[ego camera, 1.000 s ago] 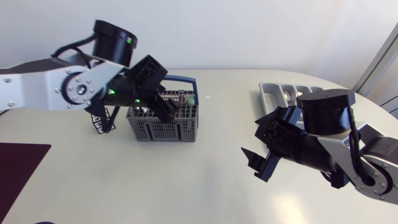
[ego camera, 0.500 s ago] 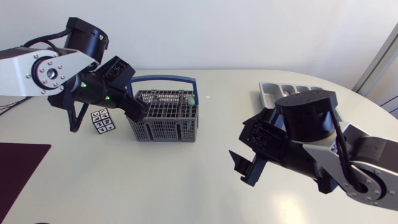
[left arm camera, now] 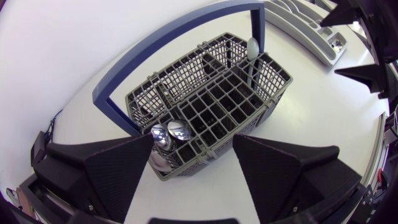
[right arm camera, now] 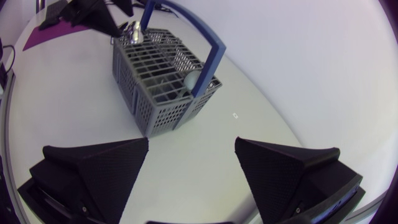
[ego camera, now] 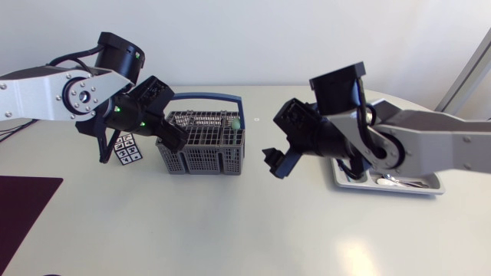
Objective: Transfer all utensils from the basket to the drawer tray.
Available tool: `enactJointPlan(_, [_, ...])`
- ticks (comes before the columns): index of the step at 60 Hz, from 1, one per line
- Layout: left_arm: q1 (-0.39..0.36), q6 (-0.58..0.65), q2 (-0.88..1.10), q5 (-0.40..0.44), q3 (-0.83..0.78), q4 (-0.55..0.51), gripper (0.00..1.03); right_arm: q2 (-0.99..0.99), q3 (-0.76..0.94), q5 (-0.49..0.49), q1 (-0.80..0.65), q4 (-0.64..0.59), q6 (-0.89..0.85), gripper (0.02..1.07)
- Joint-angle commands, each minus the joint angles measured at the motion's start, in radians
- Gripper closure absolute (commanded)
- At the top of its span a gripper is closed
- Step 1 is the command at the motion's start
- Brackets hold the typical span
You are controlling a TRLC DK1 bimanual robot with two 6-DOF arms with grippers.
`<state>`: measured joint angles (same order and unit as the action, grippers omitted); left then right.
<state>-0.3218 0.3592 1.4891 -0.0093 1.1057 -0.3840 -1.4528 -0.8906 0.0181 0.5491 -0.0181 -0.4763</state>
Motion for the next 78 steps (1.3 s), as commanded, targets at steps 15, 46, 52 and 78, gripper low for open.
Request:
enactJointPlan(15, [-0.006, -0.008, 0.013, -0.004, -0.066, 0.014, 0.14, -0.264, -0.329, 0.169, -0.063, -0.013, 0.111, 0.12])
enactJointPlan(46, [-0.034, -0.009, -0.007, -0.004, -0.084, 0.016, 0.14, -0.500, -0.556, 0.183, -0.064, -0.008, 0.127, 0.62])
enactJointPlan(52, [-0.030, -0.006, -0.016, -0.004, -0.092, 0.014, 0.14, -0.492, -0.542, 0.184, -0.052, -0.014, 0.125, 0.81])
enactJointPlan(78, [-0.033, -0.003, -0.070, -0.004, -0.113, 0.014, 0.14, -0.267, -0.334, 0.088, 0.074, -0.106, 0.191, 0.88])
